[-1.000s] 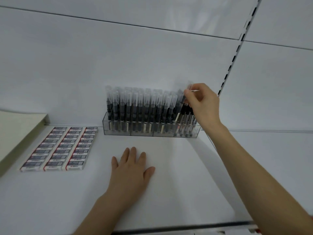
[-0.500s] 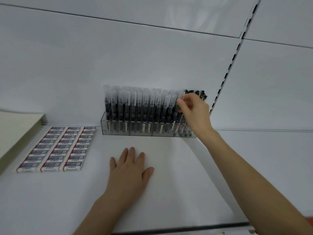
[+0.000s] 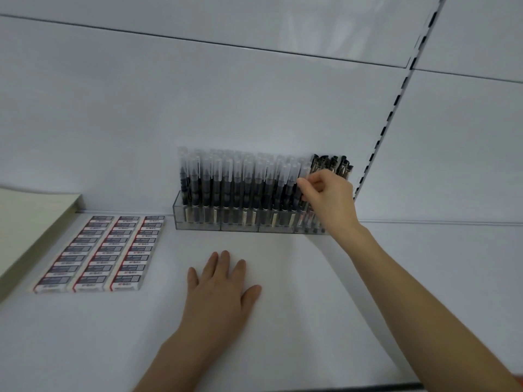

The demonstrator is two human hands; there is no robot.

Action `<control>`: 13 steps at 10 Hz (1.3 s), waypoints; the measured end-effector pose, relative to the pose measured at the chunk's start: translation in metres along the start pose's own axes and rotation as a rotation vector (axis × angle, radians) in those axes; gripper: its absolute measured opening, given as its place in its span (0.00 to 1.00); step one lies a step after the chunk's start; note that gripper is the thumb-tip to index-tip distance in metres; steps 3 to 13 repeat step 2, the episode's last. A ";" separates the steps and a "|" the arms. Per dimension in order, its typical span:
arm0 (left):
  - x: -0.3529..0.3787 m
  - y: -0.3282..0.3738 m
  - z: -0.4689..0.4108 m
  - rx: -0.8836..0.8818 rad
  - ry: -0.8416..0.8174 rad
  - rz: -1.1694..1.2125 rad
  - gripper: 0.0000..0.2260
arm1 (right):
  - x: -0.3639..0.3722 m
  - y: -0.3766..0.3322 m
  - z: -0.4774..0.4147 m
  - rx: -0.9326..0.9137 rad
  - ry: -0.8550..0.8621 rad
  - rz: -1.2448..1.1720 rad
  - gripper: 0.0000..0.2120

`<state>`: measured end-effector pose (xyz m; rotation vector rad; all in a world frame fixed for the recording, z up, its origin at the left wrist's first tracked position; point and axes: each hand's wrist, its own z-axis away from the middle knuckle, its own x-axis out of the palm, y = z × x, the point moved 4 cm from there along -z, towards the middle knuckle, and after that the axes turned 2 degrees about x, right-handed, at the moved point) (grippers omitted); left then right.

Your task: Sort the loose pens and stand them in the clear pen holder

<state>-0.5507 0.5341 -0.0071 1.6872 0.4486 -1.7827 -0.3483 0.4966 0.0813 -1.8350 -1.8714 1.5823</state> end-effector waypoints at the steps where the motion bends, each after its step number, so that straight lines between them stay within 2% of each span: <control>1: 0.001 -0.002 -0.002 -0.007 -0.004 0.007 0.25 | -0.002 0.006 0.001 0.026 -0.040 0.017 0.12; 2: 0.002 0.001 -0.001 0.006 -0.039 0.025 0.25 | -0.001 0.016 0.018 0.074 -0.214 0.035 0.10; 13: 0.002 0.001 -0.001 0.006 -0.039 0.025 0.25 | -0.001 0.016 0.018 0.074 -0.214 0.035 0.10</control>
